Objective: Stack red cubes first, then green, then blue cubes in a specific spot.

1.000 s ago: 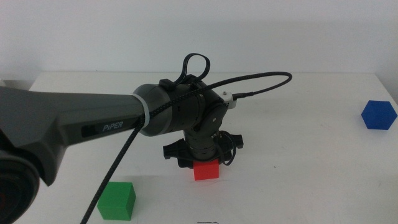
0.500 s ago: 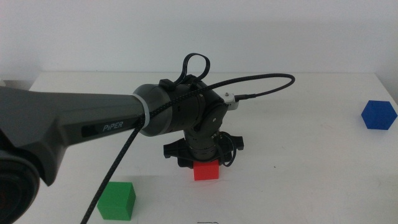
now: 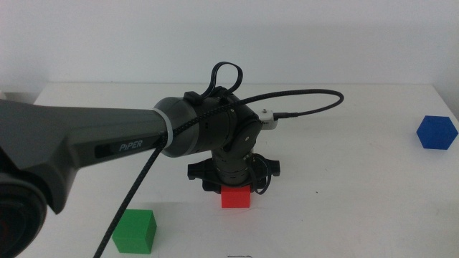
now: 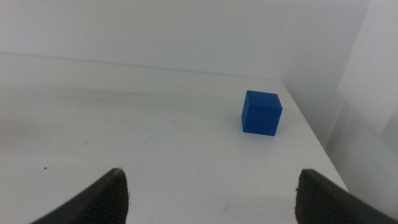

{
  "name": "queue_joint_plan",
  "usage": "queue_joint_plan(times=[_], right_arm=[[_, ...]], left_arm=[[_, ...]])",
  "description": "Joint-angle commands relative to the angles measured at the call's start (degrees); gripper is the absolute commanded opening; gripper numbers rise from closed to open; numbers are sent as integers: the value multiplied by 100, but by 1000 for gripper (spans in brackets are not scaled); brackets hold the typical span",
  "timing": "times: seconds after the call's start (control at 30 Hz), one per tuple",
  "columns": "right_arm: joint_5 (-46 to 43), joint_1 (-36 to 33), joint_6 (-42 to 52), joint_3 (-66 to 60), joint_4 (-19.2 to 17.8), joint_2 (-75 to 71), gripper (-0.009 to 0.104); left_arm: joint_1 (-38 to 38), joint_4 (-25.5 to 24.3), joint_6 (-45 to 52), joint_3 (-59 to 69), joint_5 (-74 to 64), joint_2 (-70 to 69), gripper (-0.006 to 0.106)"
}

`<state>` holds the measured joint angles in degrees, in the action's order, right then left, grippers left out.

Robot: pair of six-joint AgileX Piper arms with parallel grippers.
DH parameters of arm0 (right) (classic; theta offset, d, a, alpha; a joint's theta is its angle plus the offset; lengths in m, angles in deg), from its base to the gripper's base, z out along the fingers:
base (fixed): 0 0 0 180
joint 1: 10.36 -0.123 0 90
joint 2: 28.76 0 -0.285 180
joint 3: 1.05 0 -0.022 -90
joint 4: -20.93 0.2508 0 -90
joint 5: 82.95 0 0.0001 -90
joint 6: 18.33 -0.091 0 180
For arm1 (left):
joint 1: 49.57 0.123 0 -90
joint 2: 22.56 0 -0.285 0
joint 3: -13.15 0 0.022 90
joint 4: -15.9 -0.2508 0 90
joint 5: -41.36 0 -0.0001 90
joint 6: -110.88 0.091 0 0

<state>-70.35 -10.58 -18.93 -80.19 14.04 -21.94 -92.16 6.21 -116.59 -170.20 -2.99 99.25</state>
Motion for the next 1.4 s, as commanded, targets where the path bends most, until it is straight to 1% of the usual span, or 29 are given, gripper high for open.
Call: queue_joint_plan(times=[0.0,0.03,0.1,0.13,0.3,0.43,0.57,0.63,0.73,0.87,1.07,1.2,1.37], right_arm=[[-423,-13,60,129,-55,-88,94],[-423,-13,60,129,-55,-88,94],[-423,-13,60,129,-55,-88,94],[-423,-13,60,129,-55,-88,94],[-423,-13,60,129,-55,-88,94],[-423,-13,60,129,-55,-88,94],[-423,-13,60,129,-55,-88,94],[-423,-13,60,129,-55,-88,94],[-423,-13,60,129,-55,-88,94],[-423,-13,60,129,-55,-88,94],[-423,-13,60,129,-55,-88,94],[-423,-13,60,129,-55,-88,94],[-423,-13,60,129,-55,-88,94]], left_arm=[[-26,-71,107,-121,139,-281,69],[-26,-71,147,-121,153,-290,79],[-26,-66,217,-121,171,-313,93],[-26,-29,301,-121,191,-342,94],[22,-9,672,-121,33,-917,94],[237,-168,1119,-121,-687,-1686,94],[691,-162,1861,-107,-1802,-2417,94],[935,-161,2220,-4,-2160,-2712,94],[1323,-98,2503,427,-2426,-3174,94],[1744,93,2564,1221,-2239,-3714,94],[1881,364,2564,2125,-1515,-3808,94],[1881,506,2564,2418,-1105,-3609,94],[1881,660,2635,2483,-835,-3242,94]])
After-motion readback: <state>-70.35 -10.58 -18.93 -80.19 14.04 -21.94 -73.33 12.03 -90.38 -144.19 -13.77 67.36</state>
